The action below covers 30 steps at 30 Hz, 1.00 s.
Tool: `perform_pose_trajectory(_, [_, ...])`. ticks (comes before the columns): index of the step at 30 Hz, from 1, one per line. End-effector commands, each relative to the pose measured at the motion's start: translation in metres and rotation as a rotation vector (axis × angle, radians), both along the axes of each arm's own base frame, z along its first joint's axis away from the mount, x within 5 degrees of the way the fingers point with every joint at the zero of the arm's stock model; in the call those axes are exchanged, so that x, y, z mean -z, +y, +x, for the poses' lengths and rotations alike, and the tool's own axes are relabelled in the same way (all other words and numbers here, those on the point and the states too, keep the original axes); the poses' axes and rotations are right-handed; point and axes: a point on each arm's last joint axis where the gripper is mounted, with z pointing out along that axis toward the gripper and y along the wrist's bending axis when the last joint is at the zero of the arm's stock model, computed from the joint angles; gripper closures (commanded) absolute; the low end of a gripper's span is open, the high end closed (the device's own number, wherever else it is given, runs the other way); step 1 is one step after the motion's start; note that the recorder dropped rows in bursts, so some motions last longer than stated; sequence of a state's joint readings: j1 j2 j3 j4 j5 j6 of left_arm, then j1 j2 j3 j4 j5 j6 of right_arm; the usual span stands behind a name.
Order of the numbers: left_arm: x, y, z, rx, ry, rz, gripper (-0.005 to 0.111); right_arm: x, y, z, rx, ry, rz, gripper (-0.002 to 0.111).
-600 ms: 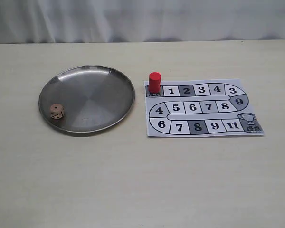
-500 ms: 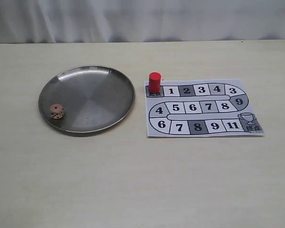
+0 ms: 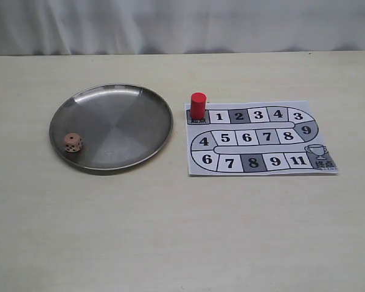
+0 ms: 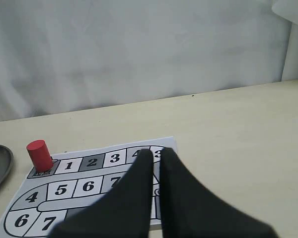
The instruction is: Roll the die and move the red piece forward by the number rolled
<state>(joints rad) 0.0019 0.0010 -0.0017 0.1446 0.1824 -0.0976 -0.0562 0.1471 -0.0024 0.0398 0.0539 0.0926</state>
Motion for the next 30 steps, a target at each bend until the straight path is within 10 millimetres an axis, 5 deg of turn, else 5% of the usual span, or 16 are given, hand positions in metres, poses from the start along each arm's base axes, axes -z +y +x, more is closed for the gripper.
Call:
perform_pose_trajectory(1, [0.0, 0.0, 0.0, 0.004, -0.008, -0.001, 0.107, 0.001, 0.0, 0.0, -0.002, 0.002, -0.006, 0.104])
perform_pose_trajectory(24, [0.0, 0.0, 0.0, 0.004, -0.008, -0.001, 0.107, 0.0, 0.0, 0.0, -0.001, -0.01, -0.006, 0.104])
perform_pose_trajectory(30, [0.0, 0.0, 0.0, 0.004, -0.008, -0.001, 0.107, -0.022, -0.004, -0.001, 0.043, -0.263, 0.216, 0.104])
